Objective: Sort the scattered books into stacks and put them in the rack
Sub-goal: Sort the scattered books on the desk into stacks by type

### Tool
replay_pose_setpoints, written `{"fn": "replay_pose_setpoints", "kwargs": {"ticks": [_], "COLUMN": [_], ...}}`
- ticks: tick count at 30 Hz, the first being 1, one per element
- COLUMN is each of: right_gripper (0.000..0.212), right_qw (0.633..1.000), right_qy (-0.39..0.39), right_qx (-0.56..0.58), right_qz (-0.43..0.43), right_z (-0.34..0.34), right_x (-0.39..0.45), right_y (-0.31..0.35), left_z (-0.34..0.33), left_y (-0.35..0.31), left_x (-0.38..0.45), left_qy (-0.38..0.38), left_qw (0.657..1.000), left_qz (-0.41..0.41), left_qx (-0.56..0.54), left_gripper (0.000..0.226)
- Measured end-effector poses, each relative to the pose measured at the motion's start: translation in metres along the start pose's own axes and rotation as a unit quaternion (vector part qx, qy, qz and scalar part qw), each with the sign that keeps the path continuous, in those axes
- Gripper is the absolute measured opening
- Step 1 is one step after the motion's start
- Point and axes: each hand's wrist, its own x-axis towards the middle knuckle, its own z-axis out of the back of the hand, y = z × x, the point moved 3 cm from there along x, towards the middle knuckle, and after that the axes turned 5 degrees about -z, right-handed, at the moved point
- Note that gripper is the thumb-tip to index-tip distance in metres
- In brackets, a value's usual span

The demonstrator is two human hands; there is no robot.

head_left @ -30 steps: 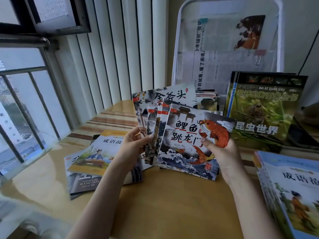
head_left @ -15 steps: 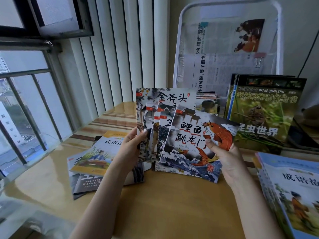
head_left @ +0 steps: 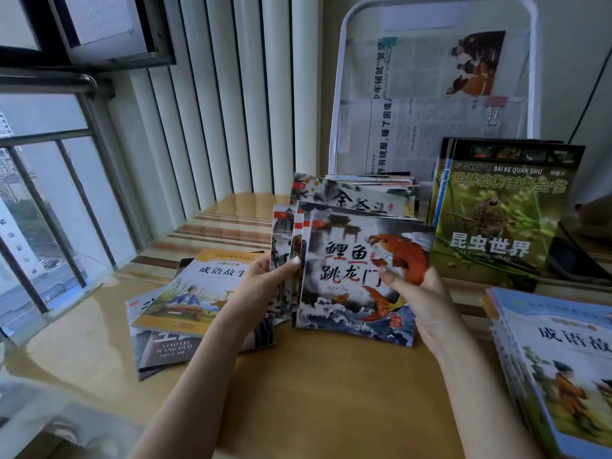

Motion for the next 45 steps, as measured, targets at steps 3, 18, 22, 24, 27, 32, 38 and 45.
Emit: {"fn": "replay_pose_setpoints", "kwargs": {"ticks": [3, 18, 22, 24, 27, 32, 38, 45], "right_gripper": [0.043, 0.075, 0.043, 0.040, 0.046, 0.063, 0.076, 0.115], "right_qw": [0.999, 0.985, 0.994, 0.992, 0.969, 0.918, 0.882, 0.922], "right_qy": [-0.005, -0.005, 0.000, -0.024, -0.093, -0.207, -0.261, -0.139], "right_qx": [-0.034, -0.161, -0.108, -0.118, -0.197, -0.257, -0.359, -0.351], "right_qz": [0.005, 0.064, 0.025, 0.045, 0.116, 0.220, 0.160, 0.083], "right_z": [-0.004, -0.018, -0.017, -0.020, -0.025, -0.023, -0.003, 0.009], "right_x": [-0.003, -0.006, -0.003, -0.002, 0.005, 0.041, 0.073, 0.083], "right_y": [0.002, 0.004, -0.002, -0.006, -0.012, 0.013, -0.018, -0.041], "left_z": [-0.008, -0.029, -0.027, -0.030, -0.037, -0.058, -0.073, -0.070], "left_y": [0.003, 0.016, 0.034, 0.039, 0.039, 0.027, 0.060, 0.080], "left_x": [-0.002, 0.003, 0.006, 0.004, 0.004, 0.042, 0.084, 0.095], "left_qy": [-0.011, 0.009, -0.007, -0.027, -0.070, -0.114, -0.116, -0.069], "left_qw": [0.992, 0.986, 0.973, 0.955, 0.941, 0.914, 0.872, 0.886], "left_qz": [0.011, -0.123, -0.081, -0.102, -0.148, -0.230, -0.163, -0.178], "left_qx": [0.124, 0.113, 0.215, 0.278, 0.295, 0.314, 0.447, 0.422], "left_gripper": [0.037, 0.087, 0.081, 0.068, 0.063, 0.064, 0.102, 0.126]}}
